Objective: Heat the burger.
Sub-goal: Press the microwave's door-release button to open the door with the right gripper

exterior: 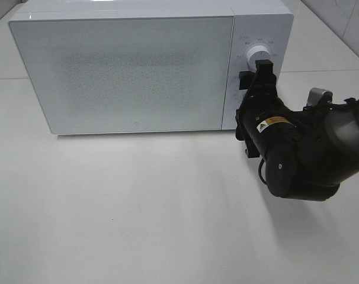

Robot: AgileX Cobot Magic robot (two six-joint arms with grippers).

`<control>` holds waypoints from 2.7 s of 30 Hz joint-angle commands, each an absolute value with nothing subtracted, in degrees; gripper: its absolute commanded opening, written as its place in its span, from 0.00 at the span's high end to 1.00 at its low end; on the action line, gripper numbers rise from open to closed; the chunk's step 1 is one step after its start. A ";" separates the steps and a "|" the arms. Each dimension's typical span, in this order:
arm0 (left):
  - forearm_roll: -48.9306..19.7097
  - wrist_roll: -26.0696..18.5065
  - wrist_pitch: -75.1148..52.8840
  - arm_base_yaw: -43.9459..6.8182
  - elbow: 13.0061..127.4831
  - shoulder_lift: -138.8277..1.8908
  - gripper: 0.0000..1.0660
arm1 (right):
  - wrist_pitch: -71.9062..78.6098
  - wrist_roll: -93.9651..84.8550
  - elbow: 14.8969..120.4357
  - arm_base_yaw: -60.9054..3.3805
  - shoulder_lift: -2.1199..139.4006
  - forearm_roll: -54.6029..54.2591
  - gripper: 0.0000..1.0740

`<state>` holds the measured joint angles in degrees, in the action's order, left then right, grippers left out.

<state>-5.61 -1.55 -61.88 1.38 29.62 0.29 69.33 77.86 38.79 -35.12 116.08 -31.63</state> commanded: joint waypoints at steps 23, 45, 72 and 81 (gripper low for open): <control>-5.79 -1.20 -61.19 1.49 29.56 1.26 0.23 | 50.99 36.27 25.67 -34.61 91.04 -19.25 0.33; -5.79 -1.20 -61.19 1.49 29.56 1.26 0.23 | 0.92 -10.14 26.64 -22.57 62.85 -20.23 0.29; -5.79 -1.20 -61.19 1.49 29.56 1.26 0.23 | -51.85 -1.03 35.35 -20.68 26.99 4.18 0.29; -5.79 -1.20 -61.19 1.49 29.56 1.26 0.23 | -53.92 0.74 32.03 -14.27 13.24 5.50 0.29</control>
<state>-5.61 -1.55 -61.88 1.38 29.56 0.29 -53.74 0.00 33.06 -16.73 16.33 5.04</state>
